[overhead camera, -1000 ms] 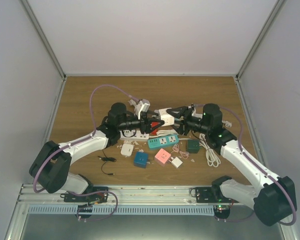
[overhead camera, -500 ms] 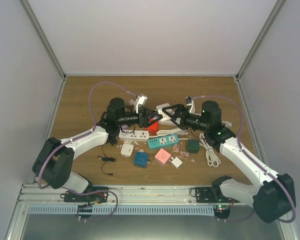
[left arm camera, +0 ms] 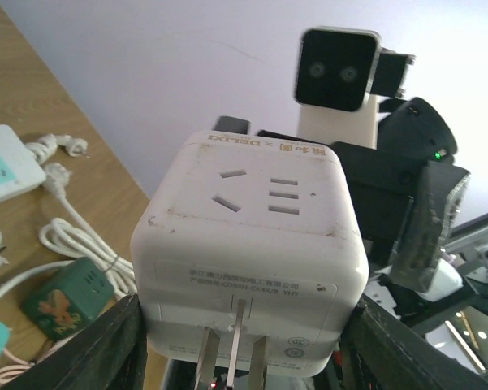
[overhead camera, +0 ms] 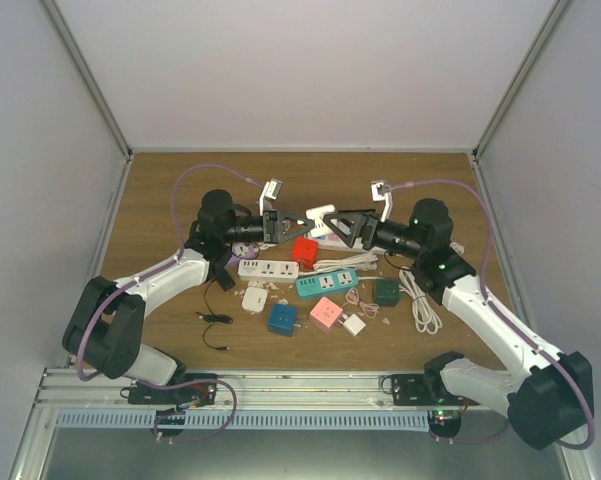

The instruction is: Insert the plug

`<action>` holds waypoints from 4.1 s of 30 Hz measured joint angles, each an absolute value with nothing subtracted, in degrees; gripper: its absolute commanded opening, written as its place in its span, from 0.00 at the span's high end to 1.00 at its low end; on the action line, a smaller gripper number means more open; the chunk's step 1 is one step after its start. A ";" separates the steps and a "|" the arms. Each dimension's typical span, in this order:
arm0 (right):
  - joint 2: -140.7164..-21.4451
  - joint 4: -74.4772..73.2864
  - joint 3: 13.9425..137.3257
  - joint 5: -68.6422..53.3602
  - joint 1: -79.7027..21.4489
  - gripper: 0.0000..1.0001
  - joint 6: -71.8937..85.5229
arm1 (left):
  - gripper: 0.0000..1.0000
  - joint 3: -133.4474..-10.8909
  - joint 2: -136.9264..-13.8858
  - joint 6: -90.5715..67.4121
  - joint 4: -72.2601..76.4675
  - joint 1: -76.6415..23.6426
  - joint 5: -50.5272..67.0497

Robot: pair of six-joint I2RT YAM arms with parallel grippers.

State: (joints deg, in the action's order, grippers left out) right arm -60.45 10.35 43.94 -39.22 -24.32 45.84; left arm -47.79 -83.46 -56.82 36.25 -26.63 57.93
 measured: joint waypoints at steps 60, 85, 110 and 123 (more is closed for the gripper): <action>-97.23 -26.72 70.52 4.03 -29.63 0.64 33.30 | 0.01 -50.41 -58.35 -17.41 -12.36 -12.62 17.08; -104.03 -30.55 75.24 6.90 -31.31 0.63 33.23 | 0.01 -50.09 -58.35 -16.88 -12.32 -12.58 16.40; -105.86 -40.16 81.36 12.47 -33.80 0.64 35.09 | 0.01 -50.00 -58.35 -16.88 -12.32 -12.49 15.79; -107.68 -41.85 83.09 11.70 -33.85 0.64 35.46 | 0.01 -50.00 -58.35 -16.88 -12.34 -12.47 15.51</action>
State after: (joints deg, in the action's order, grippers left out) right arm -107.68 -41.85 83.09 11.70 -33.85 35.46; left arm -50.00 -58.35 -16.88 -12.34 -12.47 15.51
